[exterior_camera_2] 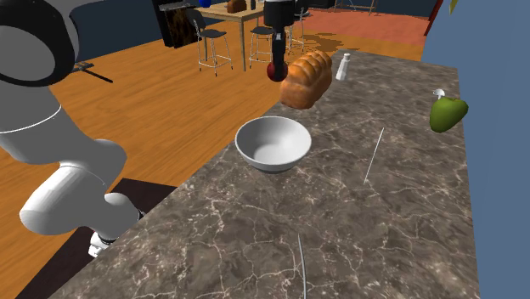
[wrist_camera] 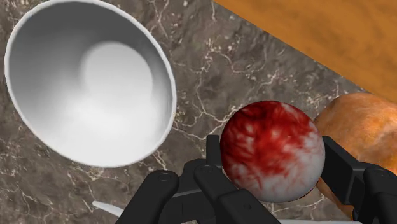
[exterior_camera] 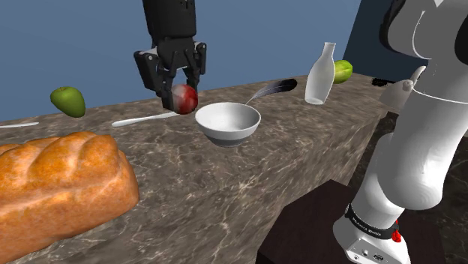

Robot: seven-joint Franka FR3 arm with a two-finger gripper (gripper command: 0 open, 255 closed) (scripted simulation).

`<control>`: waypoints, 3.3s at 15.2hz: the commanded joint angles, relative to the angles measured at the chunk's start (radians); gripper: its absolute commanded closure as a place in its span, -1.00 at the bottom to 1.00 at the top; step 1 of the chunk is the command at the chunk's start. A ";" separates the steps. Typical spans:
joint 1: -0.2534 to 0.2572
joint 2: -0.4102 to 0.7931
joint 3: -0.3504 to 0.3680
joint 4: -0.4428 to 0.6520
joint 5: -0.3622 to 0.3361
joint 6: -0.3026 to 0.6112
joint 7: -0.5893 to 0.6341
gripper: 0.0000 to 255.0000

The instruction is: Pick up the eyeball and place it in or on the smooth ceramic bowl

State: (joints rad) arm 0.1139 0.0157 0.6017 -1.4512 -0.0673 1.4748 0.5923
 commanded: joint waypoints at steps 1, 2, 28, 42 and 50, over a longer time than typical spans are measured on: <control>-0.031 -0.037 -0.029 -0.034 0.022 0.007 -0.060 1.00; -0.047 -0.061 -0.046 -0.058 0.035 0.012 -0.090 1.00; -0.154 -0.256 -0.222 -0.450 0.107 0.234 -0.384 1.00; -0.155 -0.247 -0.221 -0.373 0.103 0.166 -0.381 -1.00; -0.156 -0.233 -0.219 -0.298 0.098 0.104 -0.377 -1.00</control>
State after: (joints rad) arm -0.0422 -0.2172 0.3823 -1.7500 0.0311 1.5797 0.2152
